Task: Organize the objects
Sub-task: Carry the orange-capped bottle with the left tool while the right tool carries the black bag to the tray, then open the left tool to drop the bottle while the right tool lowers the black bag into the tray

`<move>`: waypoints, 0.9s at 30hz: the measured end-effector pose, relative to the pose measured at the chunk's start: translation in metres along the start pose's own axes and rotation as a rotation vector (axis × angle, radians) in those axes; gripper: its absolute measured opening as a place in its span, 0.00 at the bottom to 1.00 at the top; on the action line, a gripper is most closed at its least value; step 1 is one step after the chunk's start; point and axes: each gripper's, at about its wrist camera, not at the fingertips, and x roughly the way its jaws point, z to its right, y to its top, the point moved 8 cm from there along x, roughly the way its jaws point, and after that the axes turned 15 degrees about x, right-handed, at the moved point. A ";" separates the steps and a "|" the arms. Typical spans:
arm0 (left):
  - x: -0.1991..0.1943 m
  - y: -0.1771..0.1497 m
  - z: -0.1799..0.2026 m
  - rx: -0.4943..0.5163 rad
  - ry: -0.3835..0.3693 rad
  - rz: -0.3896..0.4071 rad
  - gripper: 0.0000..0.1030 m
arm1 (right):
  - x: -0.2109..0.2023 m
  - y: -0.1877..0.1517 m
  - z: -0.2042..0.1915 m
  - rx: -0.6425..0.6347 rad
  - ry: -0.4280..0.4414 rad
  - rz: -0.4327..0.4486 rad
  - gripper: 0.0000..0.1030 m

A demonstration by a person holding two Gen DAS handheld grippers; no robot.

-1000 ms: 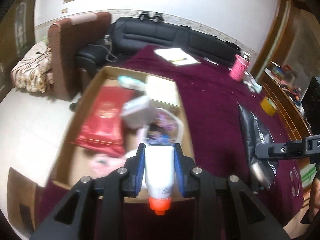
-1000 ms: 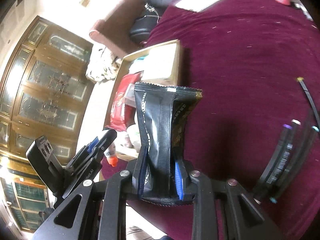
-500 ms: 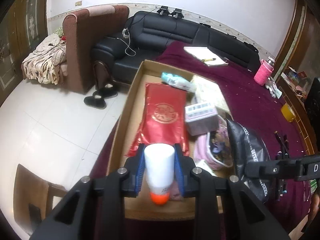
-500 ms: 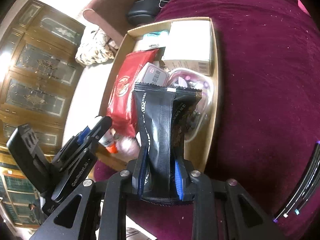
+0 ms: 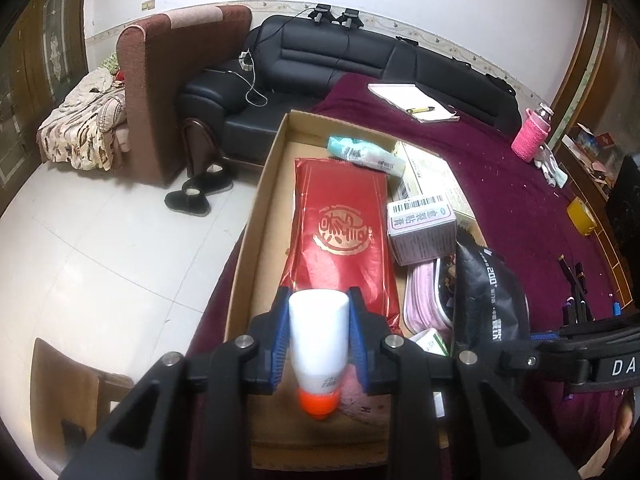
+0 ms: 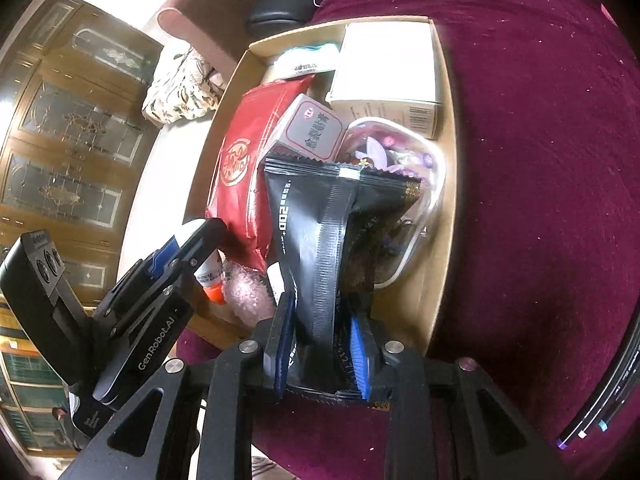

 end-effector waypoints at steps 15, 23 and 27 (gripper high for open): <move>-0.006 -0.008 0.001 -0.008 0.016 0.009 0.58 | -0.009 -0.012 0.006 -0.052 -0.003 0.010 0.45; -0.019 -0.007 0.005 -0.024 0.026 0.020 0.61 | -0.024 -0.019 0.013 -0.052 0.020 0.030 0.56; -0.025 -0.005 0.012 -0.025 0.031 0.025 0.61 | -0.034 -0.022 0.028 -0.021 0.039 0.034 0.56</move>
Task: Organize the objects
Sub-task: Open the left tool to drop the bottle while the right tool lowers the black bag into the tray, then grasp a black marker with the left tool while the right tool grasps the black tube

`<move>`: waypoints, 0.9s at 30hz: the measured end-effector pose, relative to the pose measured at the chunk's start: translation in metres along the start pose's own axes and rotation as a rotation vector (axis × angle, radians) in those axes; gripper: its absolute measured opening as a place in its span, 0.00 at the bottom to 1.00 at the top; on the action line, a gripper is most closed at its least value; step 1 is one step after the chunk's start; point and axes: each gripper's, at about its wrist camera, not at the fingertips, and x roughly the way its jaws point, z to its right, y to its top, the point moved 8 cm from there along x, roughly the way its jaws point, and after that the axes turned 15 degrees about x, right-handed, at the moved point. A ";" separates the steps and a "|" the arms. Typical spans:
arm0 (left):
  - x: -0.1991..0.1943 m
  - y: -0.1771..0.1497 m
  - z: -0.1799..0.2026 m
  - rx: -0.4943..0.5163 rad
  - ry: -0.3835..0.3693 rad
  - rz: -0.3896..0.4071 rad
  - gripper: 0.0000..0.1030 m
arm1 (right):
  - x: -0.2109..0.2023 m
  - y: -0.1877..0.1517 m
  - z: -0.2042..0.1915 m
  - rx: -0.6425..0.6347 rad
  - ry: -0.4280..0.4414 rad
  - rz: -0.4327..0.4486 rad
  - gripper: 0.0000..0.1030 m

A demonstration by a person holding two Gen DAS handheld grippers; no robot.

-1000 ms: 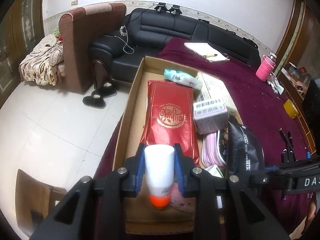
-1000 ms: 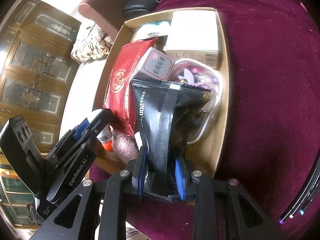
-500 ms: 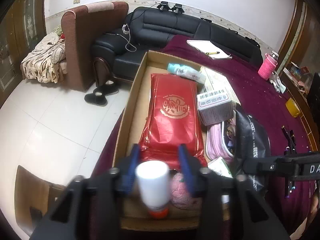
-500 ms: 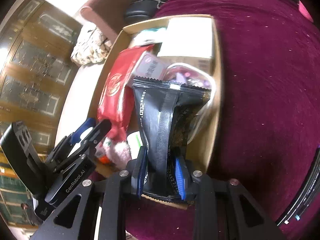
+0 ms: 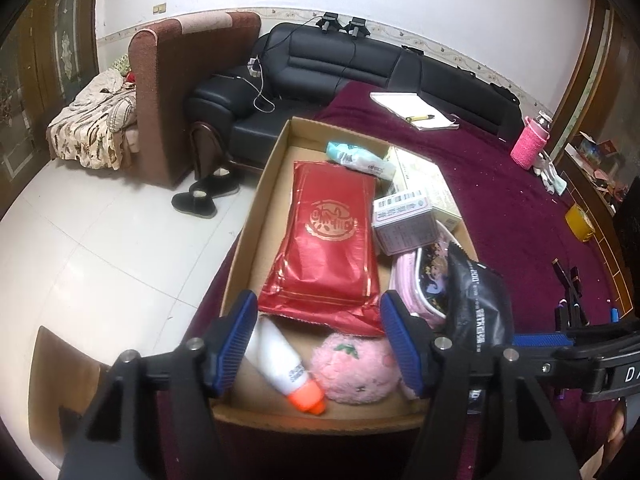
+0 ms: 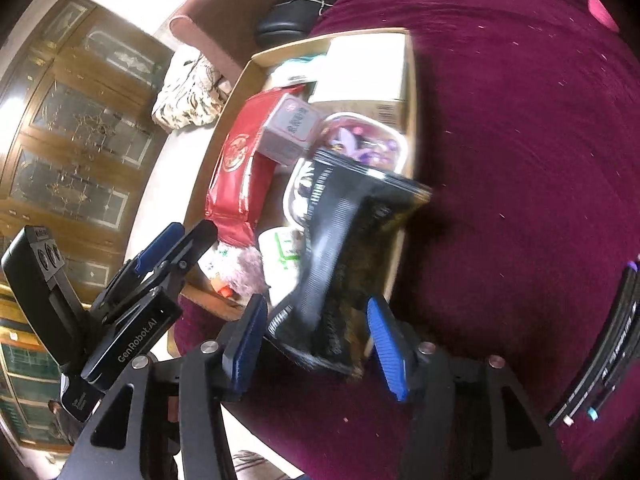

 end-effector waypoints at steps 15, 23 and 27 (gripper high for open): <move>-0.017 0.022 0.084 0.085 -0.060 0.038 0.61 | -0.072 0.002 0.107 0.218 0.049 0.098 0.60; -0.012 0.033 0.149 0.167 -0.128 0.039 0.61 | -0.096 -0.005 0.168 0.332 0.040 0.127 0.61; -0.008 0.032 0.178 0.207 -0.163 0.027 0.62 | -0.110 -0.008 0.196 0.389 0.038 0.154 0.64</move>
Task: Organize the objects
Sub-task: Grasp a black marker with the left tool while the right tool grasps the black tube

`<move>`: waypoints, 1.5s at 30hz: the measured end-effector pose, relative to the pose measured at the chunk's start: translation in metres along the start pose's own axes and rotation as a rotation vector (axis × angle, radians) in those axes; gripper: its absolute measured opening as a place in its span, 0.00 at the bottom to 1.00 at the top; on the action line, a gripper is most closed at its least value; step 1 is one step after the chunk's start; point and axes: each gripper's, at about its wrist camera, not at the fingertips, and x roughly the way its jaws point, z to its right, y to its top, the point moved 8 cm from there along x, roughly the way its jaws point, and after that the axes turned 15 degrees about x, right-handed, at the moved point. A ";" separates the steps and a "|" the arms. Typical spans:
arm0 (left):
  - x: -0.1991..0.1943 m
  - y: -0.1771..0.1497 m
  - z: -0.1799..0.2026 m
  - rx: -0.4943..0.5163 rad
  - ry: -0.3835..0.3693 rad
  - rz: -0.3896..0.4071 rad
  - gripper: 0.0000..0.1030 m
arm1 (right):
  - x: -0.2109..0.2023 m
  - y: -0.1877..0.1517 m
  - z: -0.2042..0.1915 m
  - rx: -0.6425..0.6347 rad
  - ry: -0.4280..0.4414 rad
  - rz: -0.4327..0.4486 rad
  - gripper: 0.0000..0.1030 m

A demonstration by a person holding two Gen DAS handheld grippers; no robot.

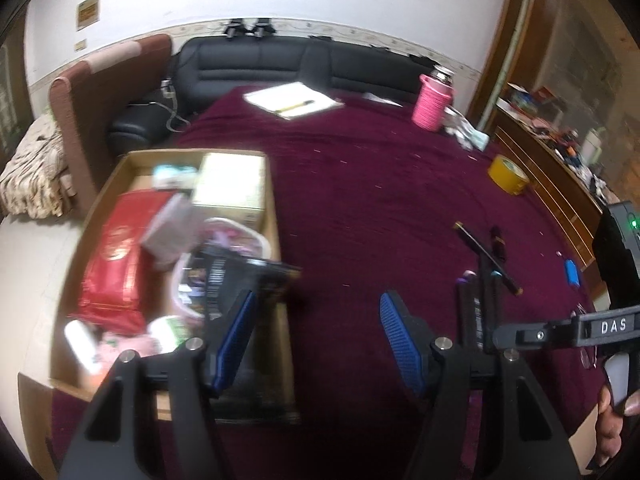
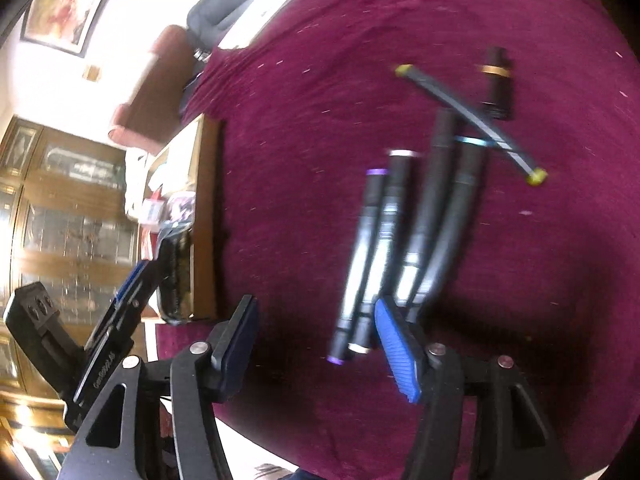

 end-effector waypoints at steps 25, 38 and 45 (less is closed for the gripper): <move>0.094 -0.011 0.144 0.260 -0.195 -0.236 0.59 | -0.071 0.029 0.111 0.202 -0.018 0.112 0.65; 0.116 -0.013 0.140 0.325 -0.097 -0.239 0.46 | -0.079 0.050 0.112 0.192 -0.028 0.136 0.65; 0.105 -0.020 0.141 0.326 -0.057 -0.216 0.23 | -0.076 0.109 0.090 0.171 -0.068 0.181 0.57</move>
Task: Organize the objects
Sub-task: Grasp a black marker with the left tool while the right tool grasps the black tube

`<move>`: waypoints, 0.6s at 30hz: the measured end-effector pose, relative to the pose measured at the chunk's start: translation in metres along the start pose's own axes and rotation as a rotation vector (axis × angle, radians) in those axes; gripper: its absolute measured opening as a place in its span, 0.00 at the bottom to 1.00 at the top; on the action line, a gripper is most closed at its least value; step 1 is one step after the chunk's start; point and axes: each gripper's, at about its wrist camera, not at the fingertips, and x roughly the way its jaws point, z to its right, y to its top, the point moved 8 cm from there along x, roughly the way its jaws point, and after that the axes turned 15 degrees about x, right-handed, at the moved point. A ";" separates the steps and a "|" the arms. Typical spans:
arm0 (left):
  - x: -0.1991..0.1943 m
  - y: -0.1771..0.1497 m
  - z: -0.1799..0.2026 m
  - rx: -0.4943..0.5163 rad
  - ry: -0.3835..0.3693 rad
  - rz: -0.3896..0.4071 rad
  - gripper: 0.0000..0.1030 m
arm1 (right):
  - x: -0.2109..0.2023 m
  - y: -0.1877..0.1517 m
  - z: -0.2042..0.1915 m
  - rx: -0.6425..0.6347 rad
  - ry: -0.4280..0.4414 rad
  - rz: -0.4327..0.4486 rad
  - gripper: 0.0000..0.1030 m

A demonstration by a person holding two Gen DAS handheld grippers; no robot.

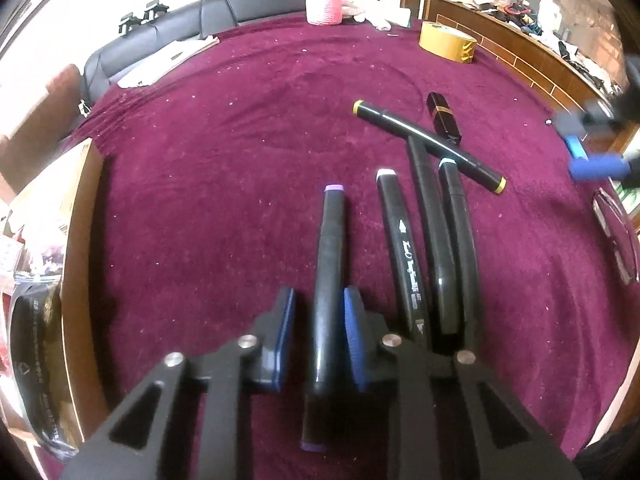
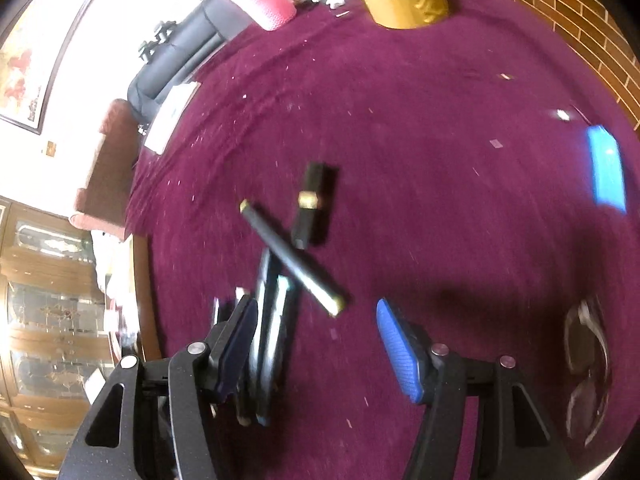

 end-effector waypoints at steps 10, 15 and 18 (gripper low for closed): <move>-0.001 0.001 0.003 0.004 0.032 0.025 0.23 | 0.057 0.040 -0.034 -0.058 -0.120 -0.021 0.35; -0.002 0.000 0.003 0.006 0.030 0.032 0.23 | 0.084 0.042 -0.032 -0.087 -0.198 -0.043 0.21; -0.001 0.000 0.003 0.000 0.026 0.034 0.23 | 0.081 0.041 -0.028 -0.118 -0.206 -0.036 0.20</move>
